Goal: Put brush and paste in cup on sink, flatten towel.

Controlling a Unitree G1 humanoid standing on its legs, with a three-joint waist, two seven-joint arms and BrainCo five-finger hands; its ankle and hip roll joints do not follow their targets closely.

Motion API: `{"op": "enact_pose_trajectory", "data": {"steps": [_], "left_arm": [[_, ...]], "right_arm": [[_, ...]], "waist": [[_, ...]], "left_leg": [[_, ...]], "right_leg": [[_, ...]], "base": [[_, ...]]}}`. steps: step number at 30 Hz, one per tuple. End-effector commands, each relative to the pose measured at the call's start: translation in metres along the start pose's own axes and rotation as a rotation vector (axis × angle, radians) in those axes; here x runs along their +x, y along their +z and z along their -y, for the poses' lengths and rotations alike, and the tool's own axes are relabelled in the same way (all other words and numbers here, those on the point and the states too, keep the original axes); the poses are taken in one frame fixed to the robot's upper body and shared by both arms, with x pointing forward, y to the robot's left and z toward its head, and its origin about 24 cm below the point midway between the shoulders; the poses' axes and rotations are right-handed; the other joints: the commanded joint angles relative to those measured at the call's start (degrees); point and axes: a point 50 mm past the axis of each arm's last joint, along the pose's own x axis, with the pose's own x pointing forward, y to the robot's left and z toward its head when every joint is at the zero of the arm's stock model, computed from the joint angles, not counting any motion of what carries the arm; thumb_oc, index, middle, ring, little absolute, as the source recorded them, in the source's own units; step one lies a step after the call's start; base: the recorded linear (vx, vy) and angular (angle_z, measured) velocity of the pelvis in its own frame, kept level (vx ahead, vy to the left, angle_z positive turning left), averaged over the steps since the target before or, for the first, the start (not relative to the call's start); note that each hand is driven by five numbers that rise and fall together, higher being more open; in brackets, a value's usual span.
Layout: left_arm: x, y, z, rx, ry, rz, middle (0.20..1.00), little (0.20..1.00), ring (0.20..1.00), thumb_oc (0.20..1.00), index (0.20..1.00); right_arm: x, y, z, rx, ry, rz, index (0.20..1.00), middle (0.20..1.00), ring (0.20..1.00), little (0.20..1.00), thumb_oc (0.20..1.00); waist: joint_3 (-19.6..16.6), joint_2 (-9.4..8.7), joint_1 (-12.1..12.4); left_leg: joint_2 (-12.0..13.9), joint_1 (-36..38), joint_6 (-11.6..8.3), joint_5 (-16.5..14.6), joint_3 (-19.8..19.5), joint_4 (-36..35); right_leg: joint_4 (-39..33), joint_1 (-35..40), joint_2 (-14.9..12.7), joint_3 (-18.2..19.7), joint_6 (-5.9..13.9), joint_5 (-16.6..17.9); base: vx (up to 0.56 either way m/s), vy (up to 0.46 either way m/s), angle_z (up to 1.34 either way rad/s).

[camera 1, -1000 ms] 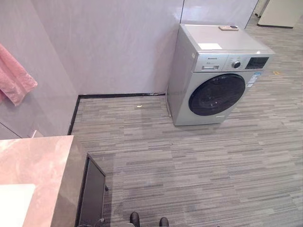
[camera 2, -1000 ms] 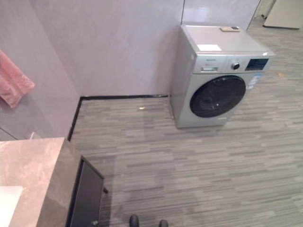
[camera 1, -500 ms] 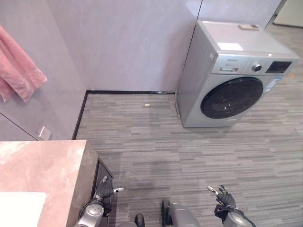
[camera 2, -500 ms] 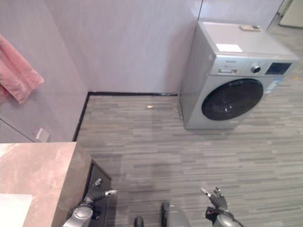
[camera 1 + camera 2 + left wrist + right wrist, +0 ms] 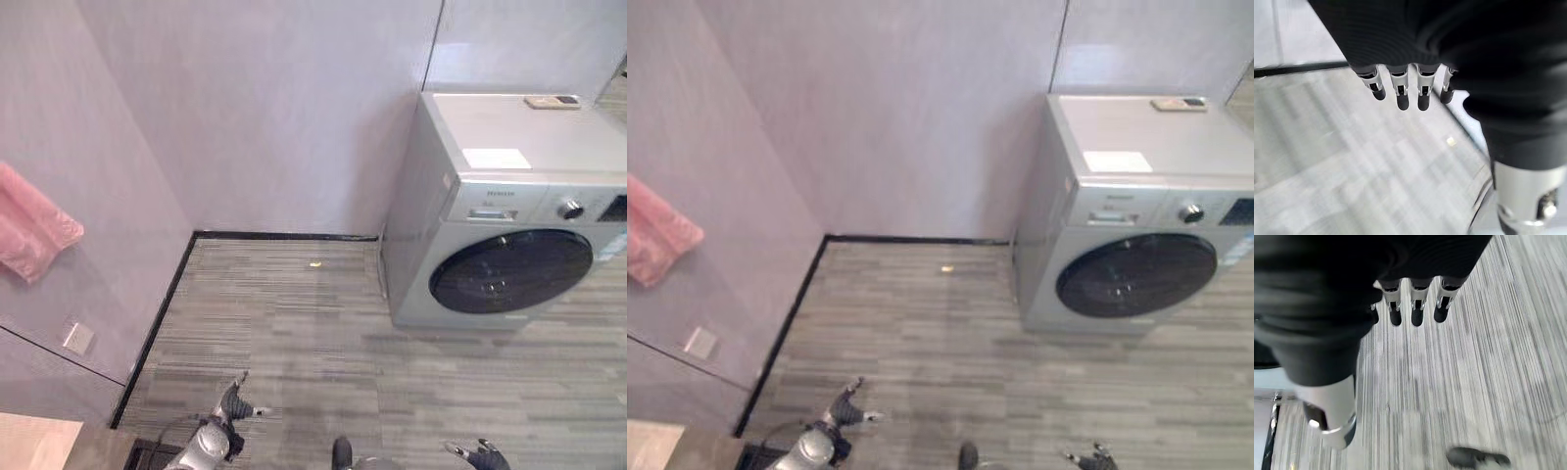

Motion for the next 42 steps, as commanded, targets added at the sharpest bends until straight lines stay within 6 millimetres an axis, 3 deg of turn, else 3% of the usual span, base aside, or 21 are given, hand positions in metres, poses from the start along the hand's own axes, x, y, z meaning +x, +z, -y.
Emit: {"op": "enact_pose_trajectory", "data": {"steps": [1,3,5,9,10,11,13,18,20,22,24,25,26,28,29,32,33,36,39,40,42], "left_arm": [[0.01,0.02,-0.019,0.011,0.062,0.075,1.0,1.0,1.0,1.0,1.0],[0.011,0.022,-0.02,0.018,0.062,0.082,1.0,1.0,1.0,1.0,1.0],[0.01,0.015,-0.019,0.019,0.069,0.049,1.0,1.0,1.0,1.0,1.0],[0.005,0.002,-0.017,-0.005,0.078,0.001,1.0,1.0,1.0,1.0,1.0],[0.004,-0.002,-0.015,-0.009,0.075,-0.013,1.0,1.0,1.0,1.0,1.0],[0.003,-0.005,-0.014,-0.004,0.07,-0.026,1.0,1.0,1.0,1.0,1.0],[0.002,-0.008,-0.009,0.005,0.053,-0.038,1.0,1.0,1.0,1.0,1.0],[-0.001,-0.01,-0.018,-0.015,0.085,-0.031,1.0,1.0,1.0,1.0,1.0],[-0.002,-0.012,-0.019,-0.017,0.084,-0.028,1.0,1.0,1.0,1.0,1.0],[-0.003,-0.015,-0.022,-0.008,0.083,-0.034,1.0,1.0,1.0,1.0,1.0],[-0.004,-0.016,-0.025,0.01,0.078,-0.032,1.0,1.0,1.0,1.0,1.0],[-0.004,-0.016,-0.025,0.01,0.078,-0.032,1.0,1.0,1.0,1.0,1.0],[-0.004,-0.015,-0.033,0.027,0.088,-0.025,1.0,1.0,1.0,1.0,1.0],[-0.004,-0.016,-0.032,0.044,0.076,-0.024,1.0,1.0,1.0,1.0,1.0],[-0.004,-0.017,-0.03,0.063,0.063,-0.028,1.0,1.0,1.0,1.0,1.0],[-0.006,-0.025,-0.025,0.087,0.043,-0.06,1.0,1.0,1.0,1.0,1.0],[-0.005,-0.03,-0.014,0.081,0.0,-0.112,1.0,1.0,1.0,1.0,1.0],[0.002,-0.018,-0.011,0.091,-0.031,-0.083,1.0,1.0,1.0,1.0,1.0],[0.008,0.002,-0.004,0.173,-0.082,-0.003,1.0,1.0,1.0,1.0,1.0],[0.012,0.012,-0.004,0.169,-0.07,0.025,1.0,1.0,1.0,1.0,1.0],[0.013,0.015,-0.003,0.147,-0.065,0.034,1.0,1.0,1.0,1.0,1.0]], "right_arm": [[0.001,0.009,0.029,0.008,-0.088,0.04,1.0,1.0,1.0,1.0,1.0],[0.001,0.011,0.027,0.02,-0.086,0.055,1.0,1.0,1.0,1.0,1.0],[0.001,0.019,0.021,0.001,-0.051,0.092,1.0,1.0,1.0,1.0,1.0],[0.0,0.019,0.008,-0.072,0.004,0.108,1.0,1.0,1.0,1.0,1.0],[0.0,0.018,0.006,-0.081,0.012,0.106,1.0,1.0,1.0,1.0,1.0],[-0.001,0.016,0.002,-0.087,0.02,0.102,1.0,1.0,1.0,1.0,1.0],[-0.002,0.009,-0.004,-0.093,0.034,0.078,1.0,1.0,1.0,1.0,1.0],[-0.003,-0.002,-0.014,-0.132,0.066,0.027,1.0,1.0,1.0,1.0,1.0],[-0.003,-0.004,-0.018,-0.14,0.077,0.017,1.0,1.0,1.0,1.0,1.0],[-0.002,-0.002,-0.023,-0.147,0.091,0.017,1.0,1.0,1.0,1.0,1.0],[-0.002,0.003,-0.028,-0.156,0.109,0.029,1.0,1.0,1.0,1.0,1.0],[-0.002,0.003,-0.028,-0.156,0.109,0.029,1.0,1.0,1.0,1.0,1.0],[-0.001,0.014,-0.038,-0.155,0.146,0.069,1.0,1.0,1.0,1.0,1.0],[-0.002,0.018,-0.043,-0.147,0.165,0.089,1.0,1.0,1.0,1.0,1.0],[-0.002,0.022,-0.045,-0.141,0.181,0.108,1.0,1.0,1.0,1.0,1.0],[-0.005,0.02,-0.05,-0.143,0.218,0.128,1.0,1.0,1.0,1.0,1.0],[-0.006,0.01,-0.048,-0.154,0.221,0.095,1.0,1.0,1.0,1.0,1.0],[-0.007,-0.001,-0.044,-0.228,0.233,0.054,1.0,1.0,1.0,1.0,1.0],[-0.011,-0.026,-0.038,-0.304,0.241,-0.033,1.0,1.0,1.0,1.0,1.0],[-0.012,-0.037,-0.033,-0.37,0.231,-0.091,1.0,1.0,1.0,1.0,1.0],[-0.012,-0.04,-0.029,-0.395,0.22,-0.111,1.0,1.0,1.0,1.0,1.0]], "waist": [[2.93,0.3,0.63],[2.72,0.36,0.41],[2.29,0.42,1.45],[2.08,0.16,3.24],[1.94,0.04,3.19],[1.7,-0.4,2.49],[0.61,-0.48,1.71],[-0.86,-2.28,3.08],[-1.34,-3.23,3.97],[-1.73,-4.16,4.79],[-1.72,-4.25,4.98],[-1.76,-4.31,4.98],[-0.68,-2.66,4.62],[0.12,-0.98,3.52],[0.56,-0.18,2.31],[1.16,0.99,0.66],[1.78,0.19,-2.52],[1.89,-0.38,-3.53],[0.6,-1.07,-4.28],[-0.41,-1.02,-3.96],[-0.52,-0.94,-3.76]], "left_leg": [[-0.32,4.4,2.66,8.09,7.24,-19.42],[-1.11,4.01,2.94,8.65,7.59,-24.63],[-2.45,0.2,3.55,9.35,8.82,-35.66],[-1.42,1.22,2.63,15.64,8.63,-47.19],[-0.37,1.49,2.33,16.21,10.45,-47.44],[0.63,2.85,1.48,15.83,14.14,-47.95],[1.41,4.69,2.48,15.01,18.43,-49.32],[-1.6,3.45,5.53,9.28,19.03,-43.79],[-3.24,3.39,6.8,6.97,18.57,-42.74],[-5.87,4.36,8.51,4.9,17.86,-43.01],[-8.5,6.32,10.44,3.37,16.41,-44.2],[-8.66,6.35,10.58,3.37,16.46,-44.39],[-8.96,8.84,12.11,4.07,14.59,-46.42],[-8.89,11.52,12.65,3.35,12.53,-47.71],[-8.74,12.93,12.38,3.8,9.81,-48.94],[-9.23,16.48,11.25,4.21,5.17,-50.66],[-11.08,19.01,10.6,2.86,-1.79,-50.15],[-12.01,20.23,10.28,1.72,-6.13,-50.06],[-13.15,20.14,10.12,0.37,-10.62,-47.91],[-13.66,19.7,9.15,0.46,-11.18,-45.42],[-13.87,19.05,8.45,0.61,-11.29,-43.17]], "right_leg": [[-2.54,1.2,-2.37,-1.98,8.29,1.0],[-2.18,0.82,-2.18,-1.85,8.02,0.17],[-2.79,3.79,-0.92,-1.35,8.41,-1.97],[-3.12,7.12,0.36,0.29,8.72,-3.81],[-2.92,7.67,0.28,-0.01,8.76,-4.2],[-2.59,8.42,-0.2,-0.62,9.08,-5.1],[-2.05,9.2,-0.28,-1.71,9.79,-6.08],[-0.08,11.42,-4.29,-3.09,11.47,-7.83],[1.56,11.57,-6.17,-3.65,12.72,-6.07],[6.83,9.99,-8.36,-3.55,14.99,-0.91],[15.4,7.13,-10.45,-2.72,17.14,6.05],[15.64,6.95,-10.6,-2.62,17.31,5.99],[25.49,2.56,-9.83,-1.48,16.98,11.16],[30.81,-2.62,-8.44,-0.35,16.43,9.59],[32.52,-6.6,-3.91,3.49,15.41,6.63],[24.31,-11.12,-3.73,2.51,12.95,1.73],[14.01,-12.74,3.96,15.14,12.54,0.26],[9.05,-13.93,5.87,19.06,12.89,2.14],[7.18,-10.8,5.18,19.72,11.64,2.63],[4.33,-8.29,4.64,17.73,11.02,2.99],[3.28,-7.4,4.36,17.04,10.65,3.1]], "base": [[0.27,-0.041,0.5],[0.21,0.008,0.44],[0.37,0.016,-0.14],[0.33,0.058,-0.04],[0.38,0.062,-0.38],[0.34,0.078,-0.26],[0.28,0.101,-0.14],[0.34,0.209,0.39],[0.29,0.251,0.6],[0.26,0.28,0.62],[0.24,0.279,0.36],[0.3,0.308,0.57],[0.25,0.228,0.61],[0.29,0.18,0.58],[0.3,0.101,0.76],[0.43,-0.009,1.44],[0.5,-0.126,1.16],[0.36,-0.078,1.92],[0.29,-0.11,1.69],[0.27,-0.106,2.24],[0.19,-0.075,1.37]]}}
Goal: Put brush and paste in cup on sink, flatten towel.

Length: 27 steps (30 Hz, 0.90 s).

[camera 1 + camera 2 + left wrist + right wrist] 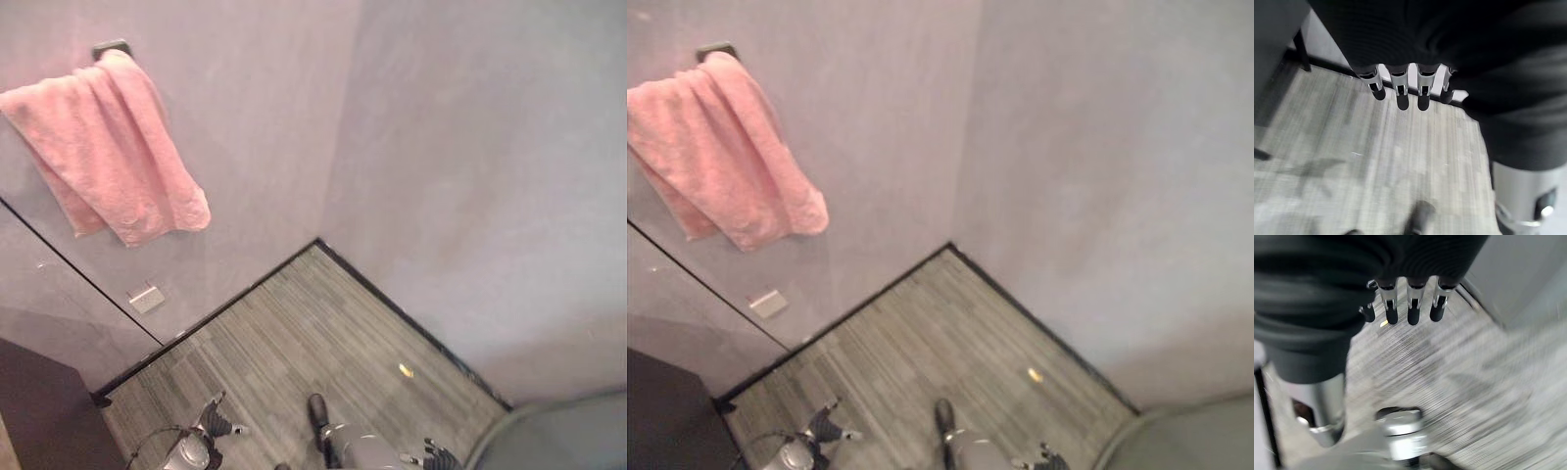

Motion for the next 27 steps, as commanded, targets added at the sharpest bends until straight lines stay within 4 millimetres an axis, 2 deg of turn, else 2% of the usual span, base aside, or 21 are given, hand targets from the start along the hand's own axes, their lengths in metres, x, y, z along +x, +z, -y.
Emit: {"op": "enact_pose_trajectory", "data": {"steps": [1,2,3,4,5,6,7,8,9,10,12,13,14,15,16,18,20,22,23,26,27], "left_arm": [[0.011,0.03,-0.025,-0.071,0.094,0.096,1.0,1.0,1.0,1.0,1.0],[0.012,0.037,-0.027,-0.102,0.102,0.116,1.0,1.0,1.0,1.0,1.0],[0.014,0.044,-0.029,-0.11,0.108,0.138,1.0,1.0,1.0,1.0,1.0],[0.014,0.045,-0.031,-0.106,0.113,0.137,1.0,1.0,1.0,1.0,1.0],[0.014,0.043,-0.032,-0.114,0.118,0.129,1.0,1.0,1.0,1.0,1.0],[0.012,0.034,-0.031,-0.129,0.123,0.104,1.0,1.0,1.0,1.0,1.0],[0.008,0.022,-0.027,-0.159,0.121,0.068,1.0,1.0,1.0,1.0,1.0],[0.006,0.016,-0.027,-0.184,0.126,0.05,1.0,1.0,1.0,1.0,1.0],[0.005,0.013,-0.026,-0.2,0.13,0.04,1.0,1.0,1.0,1.0,1.0],[0.002,0.003,-0.026,-0.229,0.146,0.003,1.0,1.0,1.0,1.0,1.0],[0.0,-0.003,-0.026,-0.255,0.163,-0.019,1.0,1.0,1.0,1.0,1.0],[-0.002,-0.009,-0.024,-0.265,0.165,-0.042,1.0,1.0,1.0,1.0,1.0],[-0.003,-0.012,-0.024,-0.266,0.166,-0.049,1.0,1.0,1.0,1.0,1.0],[-0.005,-0.014,-0.029,-0.222,0.173,-0.036,1.0,1.0,1.0,1.0,1.0],[-0.005,-0.014,-0.029,-0.221,0.173,-0.036,1.0,1.0,1.0,1.0,1.0],[-0.006,-0.014,-0.035,-0.204,0.176,-0.018,1.0,1.0,1.0,1.0,1.0],[-0.01,-0.016,-0.038,-0.182,0.175,-0.006,1.0,1.0,1.0,1.0,1.0],[-0.014,-0.02,-0.038,-0.175,0.173,-0.002,1.0,1.0,1.0,1.0,1.0],[-0.016,-0.022,-0.04,-0.168,0.176,0.002,1.0,1.0,1.0,1.0,1.0],[-0.024,-0.025,-0.043,-0.139,0.163,0.034,1.0,1.0,1.0,1.0,1.0],[-0.026,-0.028,-0.042,-0.109,0.15,0.028,1.0,1.0,1.0,1.0,1.0]], "right_arm": [[0.002,0.008,0.024,-0.087,-0.063,-0.005,1.0,1.0,1.0,1.0,1.0],[0.002,0.012,0.03,-0.094,-0.084,-0.004,1.0,1.0,1.0,1.0,1.0],[0.003,0.018,0.037,-0.073,-0.114,0.005,1.0,1.0,1.0,1.0,1.0],[0.003,0.021,0.041,-0.037,-0.132,0.015,1.0,1.0,1.0,1.0,1.0],[0.003,0.024,0.044,-0.006,-0.147,0.027,1.0,1.0,1.0,1.0,1.0],[0.003,0.028,0.048,0.038,-0.162,0.042,1.0,1.0,1.0,1.0,1.0],[0.002,0.03,0.05,0.052,-0.172,0.053,1.0,1.0,1.0,1.0,1.0],[0.002,0.029,0.05,0.038,-0.175,0.052,1.0,1.0,1.0,1.0,1.0],[0.002,0.032,0.05,0.021,-0.178,0.058,1.0,1.0,1.0,1.0,1.0],[0.003,0.039,0.047,-0.017,-0.17,0.086,1.0,1.0,1.0,1.0,1.0],[0.004,0.045,0.042,-0.032,-0.153,0.112,1.0,1.0,1.0,1.0,1.0],[0.004,0.049,0.037,-0.046,-0.136,0.135,1.0,1.0,1.0,1.0,1.0],[0.004,0.052,0.034,-0.067,-0.123,0.15,1.0,1.0,1.0,1.0,1.0],[0.004,0.059,0.03,-0.093,-0.105,0.186,1.0,1.0,1.0,1.0,1.0],[0.004,0.059,0.03,-0.093,-0.105,0.186,1.0,1.0,1.0,1.0,1.0],[0.004,0.062,0.032,-0.071,-0.113,0.199,1.0,1.0,1.0,1.0,1.0],[0.003,0.063,0.036,-0.02,-0.126,0.209,1.0,1.0,1.0,1.0,1.0],[0.002,0.073,0.038,0.027,-0.125,0.249,1.0,1.0,1.0,1.0,1.0],[0.001,0.079,0.039,0.031,-0.126,0.279,1.0,1.0,1.0,1.0,1.0],[-0.005,0.101,0.043,0.052,-0.121,0.388,1.0,1.0,1.0,1.0,1.0],[-0.008,0.109,0.044,0.067,-0.113,0.43,1.0,1.0,1.0,1.0,1.0]], "waist": [[0.02,2.0,-0.1],[0.51,1.93,-0.14],[1.35,1.4,-0.36],[1.48,1.09,-0.93],[1.54,0.88,-0.67],[1.06,0.89,0.14],[0.44,0.77,0.83],[0.37,0.72,1.14],[0.57,0.51,1.6],[1.06,0.72,2.64],[1.0,1.49,2.83],[0.39,2.43,2.76],[-0.15,2.87,2.94],[-1.15,2.84,3.73],[-1.2,2.8,3.75],[-1.52,2.38,3.71],[-1.8,1.74,3.59],[-2.27,1.84,3.76],[-1.92,2.08,3.66],[-1.09,3.26,3.18],[-0.97,3.66,2.3]], "left_leg": [[-1.23,-4.47,-2.79,8.16,8.47,2.74],[-0.77,-6.04,-3.76,8.84,10.51,4.88],[1.18,-8.76,-4.39,8.59,16.16,7.7],[3.75,-9.81,-4.17,8.25,21.33,7.09],[4.84,-10.42,-3.98,7.68,23.89,6.23],[4.84,-12.07,-3.7,7.65,24.2,3.69],[6.17,-14.12,-4.36,10.72,24.0,1.1],[8.2,-15.35,-5.22,13.84,25.04,-1.01],[9.69,-16.33,-5.76,15.41,25.38,-1.38],[12.99,-17.55,-7.0,18.7,25.02,-5.14],[15.45,-17.53,-8.07,21.35,26.83,-7.87],[17.02,-17.23,-8.62,22.76,29.65,-8.36],[16.94,-16.66,-8.48,22.37,29.69,-8.48],[14.8,-17.28,-7.61,21.76,27.01,-6.72],[14.78,-17.37,-7.6,21.7,27.03,-6.63],[12.84,-17.99,-6.45,19.44,27.22,-3.18],[10.42,-17.45,-4.71,16.95,28.0,-1.65],[8.7,-16.13,-3.31,15.63,28.52,-2.28],[8.05,-15.21,-2.74,15.24,28.37,-2.79],[6.64,-13.2,-1.64,14.24,26.99,-4.27],[6.16,-12.31,-1.5,14.14,25.6,-5.0]], "right_leg": [[-4.03,7.21,0.08,-2.33,4.73,-0.75],[-4.33,7.99,-0.85,-4.1,4.53,-0.87],[-4.48,9.31,-2.44,-6.48,4.17,-1.68],[-4.45,9.91,-3.61,-7.98,4.2,-2.29],[-4.65,10.59,-4.21,-8.95,4.23,-2.79],[-5.44,11.47,-4.52,-9.9,4.14,-3.58],[-5.81,12.47,-4.83,-10.37,4.27,-4.23],[-5.72,13.1,-5.13,-10.93,4.3,-4.81],[-5.79,13.75,-5.45,-11.02,4.31,-5.14],[-5.54,15.3,-5.72,-10.67,4.44,-6.65],[-5.27,16.81,-5.49,-10.73,4.44,-8.03],[-5.16,18.4,-5.47,-10.82,4.66,-9.09],[-5.25,19.28,-5.59,-10.54,5.01,-9.75],[-3.41,20.99,-8.25,-9.47,5.9,-10.44],[-3.32,20.89,-8.3,-9.46,5.92,-10.49],[-0.94,20.99,-10.2,-8.48,6.72,-9.38],[1.61,20.35,-12.98,-7.83,8.22,-5.32],[5.43,18.2,-14.58,-6.94,8.74,0.72],[8.42,16.96,-14.82,-6.75,8.76,2.47],[14.79,13.8,-11.81,-4.98,8.77,4.08],[15.28,12.41,-8.54,-2.3,8.25,1.71]], "base": [[0.16,-0.086,0.74],[0.14,-0.093,0.64],[0.14,-0.078,0.67],[0.15,-0.06,1.02],[0.21,-0.019,1.72],[0.32,0.017,1.39],[0.36,0.054,0.85],[0.32,0.073,0.06],[0.35,0.112,0.16],[0.35,0.126,0.1],[0.37,0.192,-0.17],[0.39,0.268,-0.36],[0.61,0.467,-0.43],[0.42,0.338,-0.46],[0.42,0.361,-0.6],[0.22,0.248,-0.65],[0.24,0.291,-0.18],[0.21,0.298,0.0],[0.17,0.277,-0.08],[0.16,0.213,0.0],[0.14,0.114,0.21]]}}
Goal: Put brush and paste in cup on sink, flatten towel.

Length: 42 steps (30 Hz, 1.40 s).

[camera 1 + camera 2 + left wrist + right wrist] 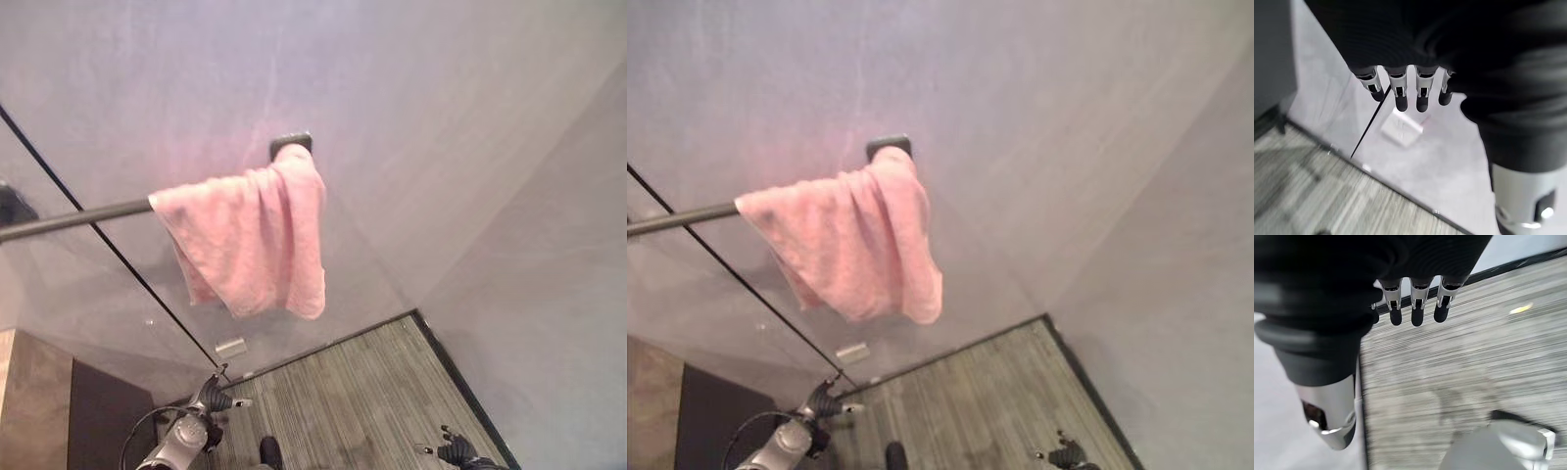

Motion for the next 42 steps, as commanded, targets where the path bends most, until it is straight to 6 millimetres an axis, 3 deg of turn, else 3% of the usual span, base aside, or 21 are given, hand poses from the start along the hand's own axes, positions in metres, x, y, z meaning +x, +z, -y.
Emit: {"op": "enact_pose_trajectory", "data": {"steps": [1,2,6,7,12,15,20,22,23,24,26,27,28,29,33,35,38,42], "left_arm": [[-0.007,-0.007,-0.007,0.057,-0.005,0.018,1.0,1.0,1.0,1.0,1.0],[-0.007,-0.008,-0.016,0.153,-0.013,0.037,1.0,1.0,1.0,1.0,1.0],[-0.009,-0.01,-0.02,0.192,-0.014,0.049,1.0,1.0,1.0,1.0,1.0],[-0.01,-0.006,-0.024,0.201,-0.005,0.076,1.0,1.0,1.0,1.0,1.0],[-0.021,-0.014,-0.03,0.188,-0.023,0.076,1.0,1.0,1.0,1.0,1.0],[-0.028,-0.004,-0.04,0.21,-0.03,0.154,1.0,1.0,1.0,1.0,1.0],[-0.036,0.004,-0.048,0.219,-0.049,0.225,1.0,1.0,1.0,1.0,1.0],[-0.044,0.016,-0.062,0.183,-0.018,0.294,1.0,1.0,1.0,1.0,1.0],[-0.044,0.016,-0.062,0.182,-0.018,0.293,1.0,1.0,1.0,1.0,1.0],[-0.046,0.028,-0.073,0.184,0.005,0.347,1.0,1.0,1.0,1.0,1.0],[-0.046,0.043,-0.083,0.21,0.024,0.409,1.0,1.0,1.0,1.0,1.0],[-0.046,0.056,-0.091,0.228,0.041,0.454,1.0,1.0,1.0,1.0,1.0],[-0.044,0.062,-0.096,0.218,0.061,0.472,1.0,1.0,1.0,1.0,1.0],[-0.045,0.067,-0.099,0.224,0.072,0.492,1.0,1.0,1.0,1.0,1.0],[-0.052,0.083,-0.109,0.184,0.133,0.572,1.0,1.0,1.0,1.0,1.0],[-0.05,0.087,-0.112,0.174,0.159,0.581,1.0,1.0,1.0,1.0,1.0],[-0.051,0.097,-0.118,0.129,0.173,0.616,1.0,1.0,1.0,1.0,1.0],[-0.044,0.109,-0.119,0.127,0.181,0.643,1.0,1.0,1.0,1.0,1.0]], "right_arm": [[0.002,0.024,0.015,0.039,-0.023,0.114,1.0,1.0,1.0,1.0,1.0],[-0.002,0.045,0.023,0.057,-0.027,0.237,1.0,1.0,1.0,1.0,1.0],[-0.008,0.058,0.034,0.051,-0.041,0.314,1.0,1.0,1.0,1.0,1.0],[-0.012,0.069,0.04,0.065,-0.041,0.374,1.0,1.0,1.0,1.0,1.0],[-0.014,0.059,0.062,0.077,-0.066,0.326,1.0,1.0,1.0,1.0,1.0],[-0.02,0.069,0.078,0.138,-0.076,0.391,1.0,1.0,1.0,1.0,1.0],[-0.024,0.075,0.088,0.196,-0.042,0.434,1.0,1.0,1.0,1.0,1.0],[-0.032,0.093,0.093,0.172,0.019,0.514,1.0,1.0,1.0,1.0,1.0],[-0.032,0.093,0.093,0.172,0.02,0.514,1.0,1.0,1.0,1.0,1.0],[-0.041,0.113,0.099,0.13,0.051,0.597,1.0,1.0,1.0,1.0,1.0],[-0.049,0.128,0.105,0.096,0.055,0.656,1.0,1.0,1.0,1.0,1.0],[-0.055,0.136,0.111,0.067,0.042,0.692,1.0,1.0,1.0,1.0,1.0],[-0.058,0.136,0.112,0.058,0.033,0.696,1.0,1.0,1.0,1.0,1.0],[-0.06,0.136,0.112,0.057,0.029,0.701,1.0,1.0,1.0,1.0,1.0],[-0.075,0.167,0.11,-0.06,0.043,0.819,1.0,1.0,1.0,1.0,1.0],[-0.077,0.18,0.109,-0.123,0.009,0.845,1.0,1.0,1.0,1.0,1.0],[-0.072,0.192,0.107,-0.124,-0.049,0.864,1.0,1.0,1.0,1.0,1.0],[-0.06,0.198,0.092,-0.113,-0.015,0.852,1.0,1.0,1.0,1.0,1.0]], "waist": [[-0.32,0.52,-0.23],[0.39,1.42,-1.35],[1.93,0.69,-2.31],[1.75,0.38,-2.03],[0.34,-0.12,-0.58],[0.47,-0.46,0.0],[0.6,-0.93,0.55],[1.43,-0.9,1.43],[1.41,-0.9,1.31],[3.03,-0.91,1.62],[4.12,-0.9,1.53],[4.31,-0.9,0.43],[3.97,-0.86,-0.45],[4.01,-0.8,-0.29],[2.99,-0.51,0.4],[2.82,0.17,0.27],[1.75,0.9,0.2],[0.57,0.29,0.63]], "left_leg": [[2.22,-5.33,-4.11,1.24,-2.84,4.24],[1.66,-2.84,-4.51,1.12,-5.01,2.98],[0.88,-0.75,-4.84,-0.01,-7.17,4.34],[0.74,-0.83,-5.06,-0.03,-7.32,4.02],[1.18,-0.68,-6.1,0.97,-7.14,2.69],[1.63,-0.74,-6.74,1.75,-8.26,1.21],[1.85,-1.38,-7.6,2.36,-9.59,1.24],[1.96,-2.5,-7.92,2.31,-10.89,2.78],[1.95,-2.61,-7.93,2.23,-10.97,2.96],[1.72,-5.19,-8.45,2.12,-11.38,6.31],[2.01,-8.04,-9.43,2.03,-9.8,10.34],[4.65,-8.64,-10.38,2.61,-4.01,11.41],[7.09,-8.29,-10.72,3.08,-0.22,11.17],[7.99,-7.96,-10.99,3.17,0.55,11.22],[8.49,-4.44,-11.58,1.37,-8.35,11.18],[8.43,-2.5,-11.61,0.92,-11.2,9.3],[5.96,0.17,-9.64,-2.09,-10.89,6.11],[4.57,2.01,-8.31,-2.89,-9.17,4.39]], "right_leg": [[-13.28,3.11,4.2,5.06,0.53,16.4],[-20.49,-0.91,8.59,6.47,-0.95,9.25],[-24.67,-0.68,8.07,4.58,-0.47,10.91],[-27.12,0.65,8.31,4.47,-0.88,10.06],[-31.02,3.01,8.33,2.59,-1.47,10.7],[-32.59,3.79,8.37,1.35,-2.17,10.15],[-34.21,4.62,8.07,-0.97,-2.53,10.02],[-34.41,4.94,8.02,-2.02,-3.03,9.68],[-34.39,4.94,8.01,-2.1,-3.04,9.66],[-34.32,4.52,7.63,-2.94,-3.36,9.64],[-34.49,4.41,6.73,-4.7,-3.4,9.58],[-34.59,4.57,5.83,-6.73,-3.09,9.67],[-34.46,4.13,5.19,-7.98,-2.97,9.9],[-34.54,4.19,5.07,-8.26,-2.97,9.92],[-34.82,4.5,3.6,-6.84,-2.65,10.65],[-33.87,4.16,3.19,-6.23,-2.42,10.39],[-32.8,4.27,0.89,-5.26,-0.98,10.87],[-33.07,4.25,-0.41,-3.34,0.48,11.98]], "base": [[0.3,0.154,0.35],[0.22,0.099,0.46],[0.16,0.004,0.66],[0.05,-0.044,0.77],[0.06,-0.093,0.12],[0.03,-0.116,0.11],[0.0,-0.094,0.21],[-0.01,-0.1,0.32],[-0.1,-0.116,0.34],[-0.13,-0.082,0.21],[-0.15,-0.07,0.46],[-0.12,0.004,0.78],[-0.08,0.019,1.25],[-0.04,0.036,1.5],[0.02,0.116,0.15],[0.01,0.198,-0.46],[0.0,0.278,-0.1],[0.02,0.225,-0.09]]}}
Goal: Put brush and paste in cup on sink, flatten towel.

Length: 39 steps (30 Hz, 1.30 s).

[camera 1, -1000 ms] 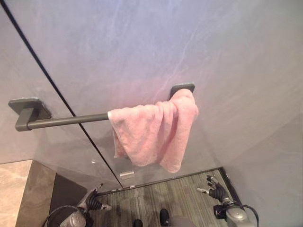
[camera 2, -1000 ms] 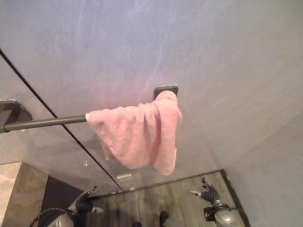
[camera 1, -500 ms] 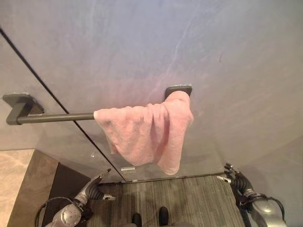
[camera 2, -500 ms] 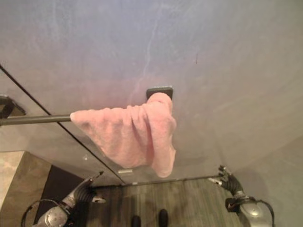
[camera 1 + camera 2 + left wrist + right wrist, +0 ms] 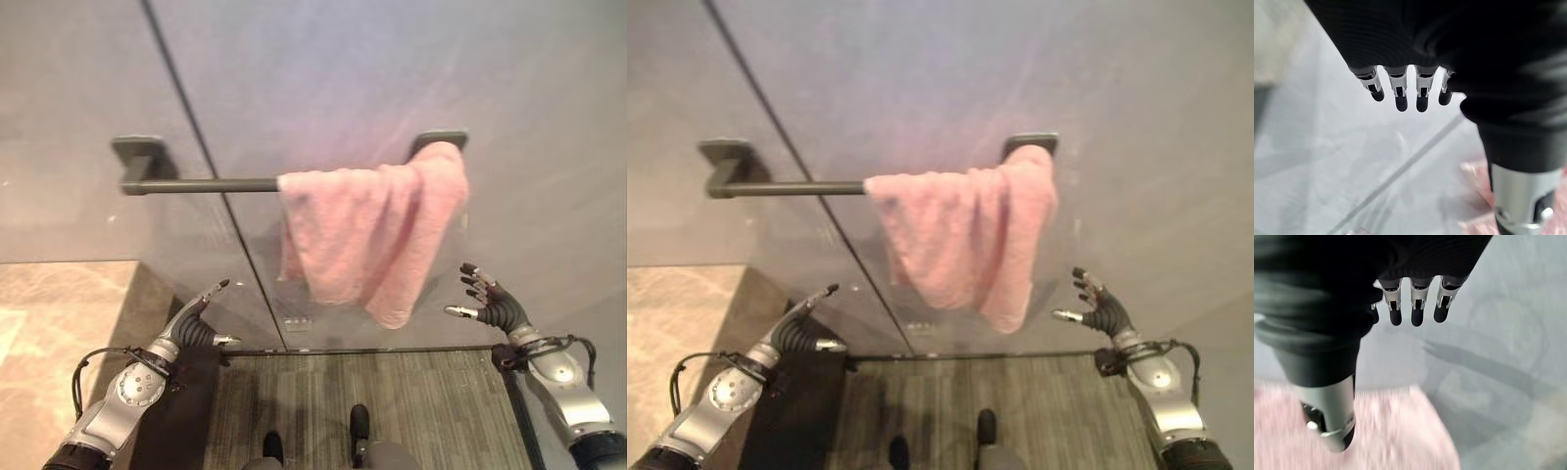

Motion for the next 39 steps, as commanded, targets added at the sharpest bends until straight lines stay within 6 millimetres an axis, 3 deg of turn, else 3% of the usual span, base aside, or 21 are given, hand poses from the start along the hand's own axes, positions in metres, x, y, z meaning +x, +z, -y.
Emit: {"op": "enact_pose_trajectory", "data": {"steps": [1,4,7,9,20,26,31,32,33,34,39], "left_arm": [[0.012,0.012,-0.014,0.002,0.073,0.071,1.0,1.0,1.0,1.0,1.0],[0.049,0.032,0.002,-0.062,0.066,0.121,1.0,1.0,1.0,1.0,1.0],[0.058,0.04,0.006,-0.091,0.071,0.142,1.0,1.0,1.0,1.0,1.0],[0.071,0.052,0.018,-0.149,0.051,0.162,1.0,1.0,1.0,1.0,1.0],[0.099,0.075,0.048,-0.199,-0.03,0.181,1.0,1.0,1.0,1.0,1.0],[0.114,0.082,0.061,-0.24,-0.034,0.151,1.0,1.0,1.0,1.0,1.0],[0.117,0.083,0.067,-0.245,-0.044,0.13,1.0,1.0,1.0,1.0,1.0],[0.118,0.083,0.069,-0.243,-0.047,0.121,1.0,1.0,1.0,1.0,1.0],[0.119,0.083,0.072,-0.247,-0.057,0.114,0.2,0.2,0.2,0.2,0.2],[0.119,0.083,0.072,-0.247,-0.057,0.114,0.2,0.2,0.2,0.2,0.2],[0.121,0.085,0.071,-0.301,-0.063,0.115,0.2,0.2,0.2,0.2,0.2]], "right_arm": [[0.018,0.016,-0.009,-0.046,0.027,0.063,1.0,1.0,1.0,1.0,1.0],[0.046,0.024,-0.026,-0.07,0.043,0.05,1.0,1.0,1.0,1.0,1.0],[0.056,0.033,-0.029,-0.097,0.048,0.064,1.0,1.0,1.0,1.0,1.0],[0.068,0.04,-0.036,-0.133,0.043,0.06,1.0,1.0,1.0,1.0,1.0],[0.096,0.048,-0.061,-0.084,0.066,0.015,1.0,1.0,1.0,1.0,1.0],[0.111,0.068,-0.095,0.015,0.137,0.048,1.0,1.0,1.0,1.0,1.0],[0.114,0.079,-0.111,0.036,0.188,0.07,1.0,1.0,1.0,1.0,1.0],[0.115,0.081,-0.115,0.04,0.198,0.074,0.827,0.827,0.827,0.827,0.827],[0.116,0.082,-0.117,0.048,0.196,0.072,0.354,0.354,0.354,0.354,0.354],[0.116,0.082,-0.117,0.048,0.196,0.072,0.2,0.2,0.2,0.2,0.2],[0.117,0.085,-0.125,0.063,0.186,0.075,0.2,0.2,0.2,0.2,0.2]], "waist": [[-5.34,-2.68,1.66],[-6.82,-4.3,1.5],[-7.12,-4.75,1.47],[-8.0,-5.47,1.02],[-8.98,-6.16,0.61],[-9.6,-5.88,0.58],[-9.77,-5.67,0.64],[-9.82,-5.6,0.61],[-9.84,-5.5,0.55],[-9.83,-5.5,0.54],[-9.95,-4.93,0.5]], "left_leg": [[0.1,-3.34,-0.53,0.23,-0.21,3.25],[-0.01,-1.5,0.2,-0.11,1.16,2.11],[0.08,-0.8,0.34,-0.2,1.98,1.73],[0.44,0.49,0.4,-0.04,3.26,0.61],[1.67,1.21,-0.26,0.66,4.77,-0.29],[2.39,2.26,-0.8,0.77,4.85,-0.29],[2.63,2.79,-1.0,0.81,4.71,-0.29],[2.64,2.96,-1.05,0.83,4.64,-0.29],[2.66,3.08,-1.04,0.82,4.52,-0.29],[2.66,3.09,-1.04,0.82,4.52,-0.29],[2.75,3.33,-1.13,0.83,4.15,-0.29]], "right_leg": [[4.04,3.71,-2.6,2.81,4.37,-3.51],[3.3,3.93,-2.96,4.54,5.16,-1.96],[2.95,4.08,-2.84,5.26,5.25,-1.64],[2.02,4.32,-2.54,6.12,5.4,-1.08],[-0.28,4.71,-2.15,6.41,5.51,0.05],[-0.82,6.09,-1.73,6.24,5.01,-0.29],[-0.75,6.9,-1.63,5.92,4.79,-0.73],[-0.71,7.14,-1.57,5.84,4.7,-0.86],[-0.7,7.36,-1.55,5.74,4.66,-0.93],[-0.7,7.36,-1.55,5.74,4.66,-0.93],[-0.55,7.98,-1.56,5.12,4.34,-1.38]], "base": [[-0.02,0.117,-0.4],[-0.05,0.141,-0.26],[-0.03,0.028,-0.17],[-0.03,0.013,-0.24],[-0.03,-0.014,-0.09],[0.0,-0.014,-0.03],[0.01,-0.016,-0.07],[0.0,0.0,0.0],[0.0,0.0,0.0],[0.0,0.0,0.0],[0.01,-0.006,0.04]]}}
